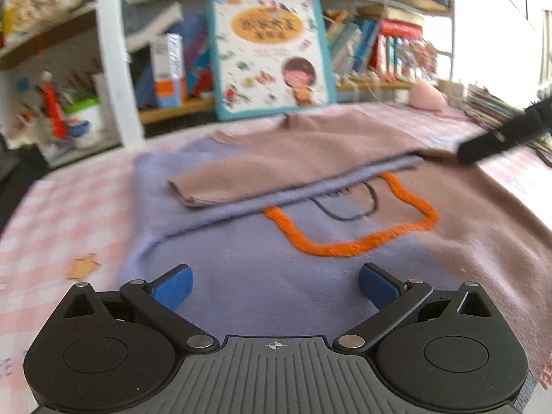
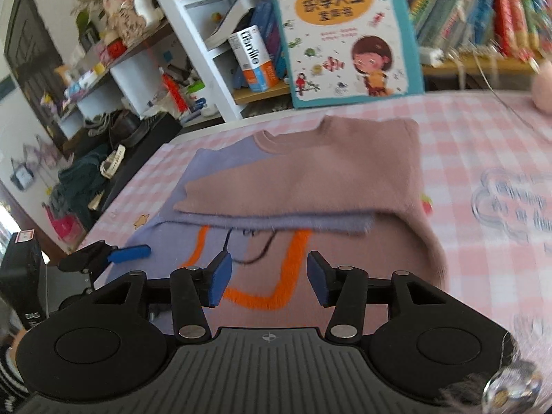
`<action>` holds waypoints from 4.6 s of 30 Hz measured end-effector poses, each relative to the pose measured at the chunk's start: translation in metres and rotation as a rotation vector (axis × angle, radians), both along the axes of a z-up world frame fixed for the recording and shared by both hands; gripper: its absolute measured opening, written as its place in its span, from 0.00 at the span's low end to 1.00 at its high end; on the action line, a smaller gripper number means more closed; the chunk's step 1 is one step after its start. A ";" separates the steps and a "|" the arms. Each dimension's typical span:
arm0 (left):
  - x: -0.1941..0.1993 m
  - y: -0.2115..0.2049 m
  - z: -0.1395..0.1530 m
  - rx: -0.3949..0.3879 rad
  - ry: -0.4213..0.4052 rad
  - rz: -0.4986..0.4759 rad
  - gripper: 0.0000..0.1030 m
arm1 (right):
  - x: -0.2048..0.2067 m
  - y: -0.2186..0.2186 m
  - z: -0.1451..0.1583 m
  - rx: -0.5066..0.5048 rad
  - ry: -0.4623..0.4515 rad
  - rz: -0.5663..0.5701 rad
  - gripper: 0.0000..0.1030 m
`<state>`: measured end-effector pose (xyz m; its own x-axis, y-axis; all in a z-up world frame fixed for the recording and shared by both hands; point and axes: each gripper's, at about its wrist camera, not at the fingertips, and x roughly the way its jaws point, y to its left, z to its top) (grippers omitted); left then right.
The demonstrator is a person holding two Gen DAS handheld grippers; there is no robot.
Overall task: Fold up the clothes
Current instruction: 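Move the right tool to the pink hem while the left tool moves to the lavender hem, then grasp the lavender hem with the left tool while the right tool grasps the pink hem, then lift the hem with both tools and fold it up toward the collar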
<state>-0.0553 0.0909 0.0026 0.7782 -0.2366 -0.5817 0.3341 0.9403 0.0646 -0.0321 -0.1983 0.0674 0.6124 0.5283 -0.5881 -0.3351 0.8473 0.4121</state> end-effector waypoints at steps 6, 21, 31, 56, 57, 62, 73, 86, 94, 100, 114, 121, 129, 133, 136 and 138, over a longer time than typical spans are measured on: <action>-0.021 0.015 0.014 -0.082 -0.023 0.065 1.00 | -0.030 -0.020 -0.006 0.046 -0.002 -0.061 0.47; -0.081 0.032 0.034 -0.088 -0.052 0.127 1.00 | -0.115 -0.043 -0.021 0.063 -0.101 -0.162 0.69; -0.110 0.049 0.023 -0.163 -0.030 0.145 1.00 | -0.139 -0.048 -0.032 0.043 -0.088 -0.245 0.76; -0.112 0.083 -0.001 -0.217 0.028 0.207 0.48 | -0.138 -0.046 -0.046 -0.133 -0.081 -0.296 0.38; -0.112 0.083 -0.001 -0.210 0.028 0.208 0.46 | -0.138 -0.045 -0.046 -0.148 -0.086 -0.294 0.36; -0.111 0.079 -0.001 -0.228 0.031 0.174 0.12 | -0.136 -0.039 -0.048 -0.159 -0.098 -0.266 0.12; -0.109 0.076 0.010 -0.307 0.027 0.122 0.11 | -0.134 -0.047 -0.034 0.040 -0.116 -0.256 0.13; -0.122 0.087 -0.003 -0.385 0.109 0.110 0.21 | -0.146 -0.062 -0.054 0.101 -0.022 -0.263 0.19; -0.132 0.079 0.018 -0.402 0.053 0.057 0.08 | -0.150 -0.064 -0.037 0.234 -0.077 -0.221 0.12; -0.123 0.083 0.004 -0.442 0.173 0.053 0.21 | -0.146 -0.063 -0.042 0.195 -0.020 -0.214 0.15; -0.117 0.106 -0.013 -0.639 0.201 0.068 0.42 | -0.143 -0.076 -0.066 0.312 0.068 -0.224 0.18; -0.111 0.121 -0.025 -0.786 0.230 0.086 0.42 | -0.140 -0.086 -0.072 0.387 0.089 -0.233 0.17; -0.108 0.123 -0.030 -0.793 0.234 0.115 0.25 | -0.140 -0.083 -0.072 0.382 0.082 -0.230 0.17; -0.106 0.128 -0.034 -0.809 0.245 0.136 0.15 | -0.140 -0.082 -0.072 0.373 0.074 -0.226 0.17; -0.106 0.131 -0.037 -0.815 0.246 0.145 0.07 | -0.140 -0.081 -0.072 0.368 0.070 -0.224 0.17; -0.106 0.132 -0.038 -0.817 0.245 0.144 0.06 | -0.140 -0.081 -0.072 0.368 0.069 -0.225 0.17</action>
<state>-0.1617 0.2228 -0.0352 0.7077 -0.5622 -0.4279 0.1238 0.6950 -0.7083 -0.1724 -0.2797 -0.0049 0.7021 0.5682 -0.4292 -0.1195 0.6882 0.7156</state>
